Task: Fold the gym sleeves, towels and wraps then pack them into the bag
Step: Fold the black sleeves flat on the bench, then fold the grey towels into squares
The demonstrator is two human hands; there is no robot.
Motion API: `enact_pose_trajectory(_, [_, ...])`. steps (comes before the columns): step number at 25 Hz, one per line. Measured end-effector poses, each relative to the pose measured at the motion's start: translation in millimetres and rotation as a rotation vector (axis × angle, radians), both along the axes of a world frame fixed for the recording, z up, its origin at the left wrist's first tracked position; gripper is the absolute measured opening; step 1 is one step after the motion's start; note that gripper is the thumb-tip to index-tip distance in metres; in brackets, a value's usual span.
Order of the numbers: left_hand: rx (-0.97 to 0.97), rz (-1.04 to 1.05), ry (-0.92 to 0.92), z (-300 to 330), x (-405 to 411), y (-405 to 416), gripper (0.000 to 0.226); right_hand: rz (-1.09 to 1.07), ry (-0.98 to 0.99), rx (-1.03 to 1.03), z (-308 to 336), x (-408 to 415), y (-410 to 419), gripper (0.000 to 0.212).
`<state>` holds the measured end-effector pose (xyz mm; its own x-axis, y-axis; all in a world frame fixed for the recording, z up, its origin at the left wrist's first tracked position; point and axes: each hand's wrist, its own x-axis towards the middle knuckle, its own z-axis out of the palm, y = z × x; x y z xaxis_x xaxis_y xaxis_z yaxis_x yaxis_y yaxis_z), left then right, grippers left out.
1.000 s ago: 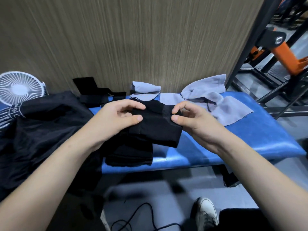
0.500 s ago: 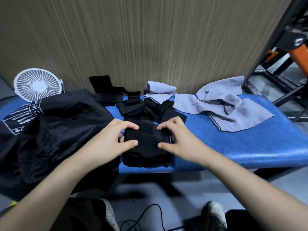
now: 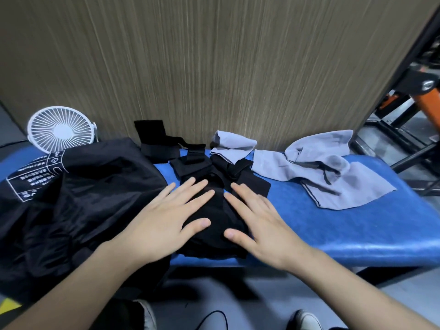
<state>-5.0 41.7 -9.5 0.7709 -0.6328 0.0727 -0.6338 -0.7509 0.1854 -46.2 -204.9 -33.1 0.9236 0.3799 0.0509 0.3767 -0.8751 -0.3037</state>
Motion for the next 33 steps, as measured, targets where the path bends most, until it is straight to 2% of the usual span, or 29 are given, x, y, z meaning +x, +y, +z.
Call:
enact_pose_trajectory(4, [0.088,0.008,0.012,-10.3,3.2,4.8,0.090,0.036,0.087,-0.077,-11.0,2.9,2.6,0.091])
enact_pose_trajectory(7, [0.077,0.003,0.048,-18.3,1.0,10.2,0.098,0.057,0.061,-0.059,-17.2,1.6,6.2,0.085])
enact_pose_trajectory(14, [0.066,0.035,0.084,-29.1,-3.9,13.3,0.095,0.086,-0.004,-0.101,-28.7,2.4,10.5,0.086])
enact_pose_trajectory(21, [0.159,0.039,0.114,-41.0,0.7,16.9,0.096,0.068,-0.016,-0.129,-38.3,5.9,15.7,0.083])
enact_pose_trajectory(27, [0.125,0.061,-0.047,-36.1,4.9,19.0,0.087,-0.019,-0.043,-0.089,-26.2,0.1,24.9,0.088])
enact_pose_trajectory(33, [0.141,0.083,-0.040,-12.6,33.5,35.2,0.108,-0.082,0.007,-0.019,-15.6,22.9,45.0,0.078])
